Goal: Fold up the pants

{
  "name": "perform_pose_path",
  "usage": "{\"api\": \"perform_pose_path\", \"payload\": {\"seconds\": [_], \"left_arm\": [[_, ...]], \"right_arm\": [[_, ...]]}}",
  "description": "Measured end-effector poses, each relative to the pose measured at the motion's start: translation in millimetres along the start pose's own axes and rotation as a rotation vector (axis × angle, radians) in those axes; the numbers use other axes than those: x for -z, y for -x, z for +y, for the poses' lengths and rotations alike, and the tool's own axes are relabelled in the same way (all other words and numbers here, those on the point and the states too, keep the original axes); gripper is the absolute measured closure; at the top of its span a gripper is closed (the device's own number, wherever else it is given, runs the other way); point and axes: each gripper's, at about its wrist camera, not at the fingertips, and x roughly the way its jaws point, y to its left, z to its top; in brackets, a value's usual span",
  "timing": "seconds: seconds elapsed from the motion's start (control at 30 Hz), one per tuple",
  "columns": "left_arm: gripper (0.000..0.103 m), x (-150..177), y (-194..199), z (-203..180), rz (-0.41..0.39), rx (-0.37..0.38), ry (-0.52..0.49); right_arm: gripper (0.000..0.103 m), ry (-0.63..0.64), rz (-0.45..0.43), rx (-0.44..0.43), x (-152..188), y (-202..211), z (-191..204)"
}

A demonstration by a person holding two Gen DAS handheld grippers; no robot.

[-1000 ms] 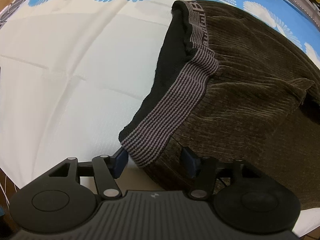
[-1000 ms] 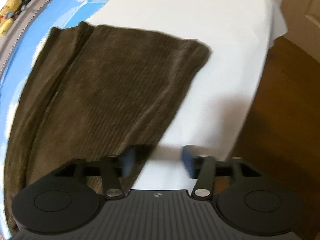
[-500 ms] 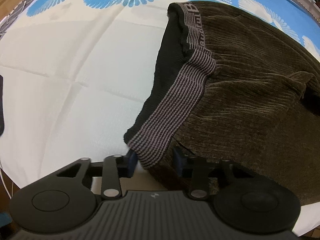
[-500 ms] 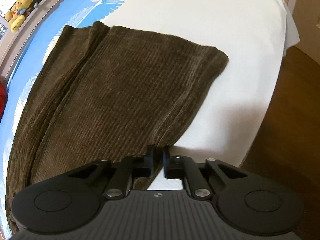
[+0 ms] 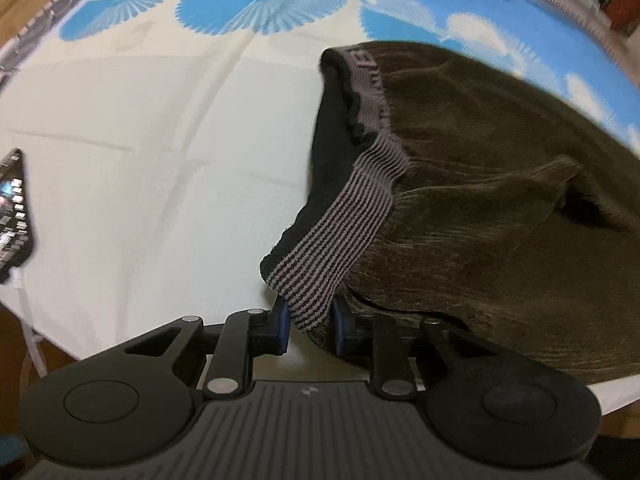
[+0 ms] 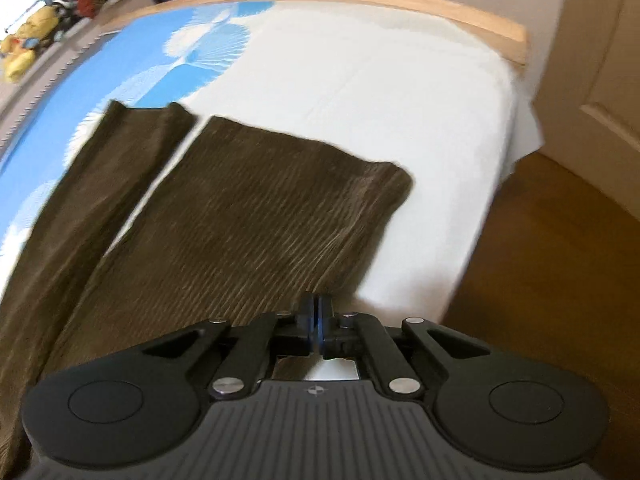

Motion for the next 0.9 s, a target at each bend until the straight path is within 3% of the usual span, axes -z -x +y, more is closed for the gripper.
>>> {"api": "perform_pose_path", "payload": {"seconds": [0.1,0.2,0.23,0.27,0.3,0.37,0.57,0.77,0.9], "left_arm": [[0.062,3,-7,3,0.051,-0.032,-0.024],[0.042,1,4,0,-0.037,-0.071,-0.043],[0.04,-1,9,-2,-0.073,-0.064,-0.038],[0.04,-2,14,-3,-0.103,-0.049,-0.035],[0.04,-4,19,-7,-0.133,-0.028,-0.035],[0.04,-7,21,-20,-0.161,0.012,-0.054],[0.041,-13,30,-62,-0.254,0.017,-0.157],[0.046,-30,36,-87,-0.359,0.038,-0.128],[0.046,-35,55,-103,-0.477,0.017,-0.146]], "right_arm": [[0.103,0.041,0.038,-0.004,-5,-9,-3],[0.099,0.034,0.038,-0.048,-8,-9,-8],[0.099,0.042,0.031,-0.072,-10,-8,-6],[0.091,0.052,0.032,-0.102,-10,-7,-3],[0.074,0.061,0.034,-0.127,-9,-4,0],[0.057,0.085,0.02,-0.178,-6,2,9],[0.057,0.211,-0.04,-0.327,4,29,49],[0.057,0.347,-0.093,-0.399,14,55,96],[0.057,0.387,-0.114,-0.46,18,66,123]]}}
